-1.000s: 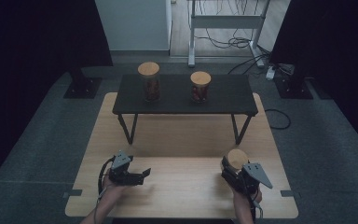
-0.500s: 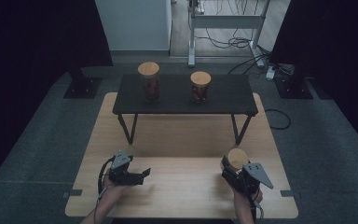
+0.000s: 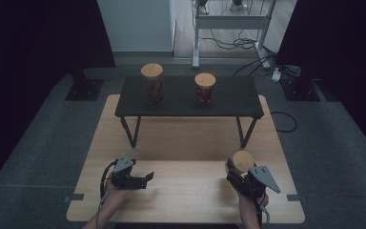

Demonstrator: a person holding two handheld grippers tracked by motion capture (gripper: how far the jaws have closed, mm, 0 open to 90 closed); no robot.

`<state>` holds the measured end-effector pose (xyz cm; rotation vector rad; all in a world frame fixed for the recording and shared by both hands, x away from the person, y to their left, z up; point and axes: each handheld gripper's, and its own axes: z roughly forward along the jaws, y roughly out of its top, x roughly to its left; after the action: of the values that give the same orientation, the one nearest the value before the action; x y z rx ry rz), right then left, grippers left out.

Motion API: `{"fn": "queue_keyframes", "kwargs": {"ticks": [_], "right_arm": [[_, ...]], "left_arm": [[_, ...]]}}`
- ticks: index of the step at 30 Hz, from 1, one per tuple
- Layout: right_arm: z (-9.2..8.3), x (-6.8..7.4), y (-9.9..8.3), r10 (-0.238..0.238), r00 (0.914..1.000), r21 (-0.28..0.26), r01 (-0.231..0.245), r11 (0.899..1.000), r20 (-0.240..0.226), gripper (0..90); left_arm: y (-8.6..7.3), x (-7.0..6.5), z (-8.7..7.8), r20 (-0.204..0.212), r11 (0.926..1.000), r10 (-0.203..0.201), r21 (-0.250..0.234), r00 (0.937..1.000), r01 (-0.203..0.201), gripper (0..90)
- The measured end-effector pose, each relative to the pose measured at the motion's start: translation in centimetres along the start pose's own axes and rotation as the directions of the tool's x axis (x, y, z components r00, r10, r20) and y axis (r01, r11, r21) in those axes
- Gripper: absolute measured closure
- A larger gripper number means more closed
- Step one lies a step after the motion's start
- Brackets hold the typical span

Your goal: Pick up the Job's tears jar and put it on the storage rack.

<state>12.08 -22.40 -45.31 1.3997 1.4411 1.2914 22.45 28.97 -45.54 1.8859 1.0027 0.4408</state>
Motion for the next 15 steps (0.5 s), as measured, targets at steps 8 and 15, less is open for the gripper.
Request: {"fn": "queue_keyframes", "kwargs": {"ticks": [8,15], "right_arm": [[-0.13,0.03,0.18,0.001,1.0000,-0.008,-0.001,1.000,-0.005,25.4],[-0.29,0.21,0.49,-0.002,0.9998,-0.021,0.002,1.000,-0.018,25.4]], "left_arm": [[-0.01,0.03,0.00,0.000,1.0000,-0.001,0.000,1.0000,0.001,3.3],[-0.01,0.08,0.02,0.000,1.0000,-0.002,0.001,1.0000,0.002,3.3]]}}
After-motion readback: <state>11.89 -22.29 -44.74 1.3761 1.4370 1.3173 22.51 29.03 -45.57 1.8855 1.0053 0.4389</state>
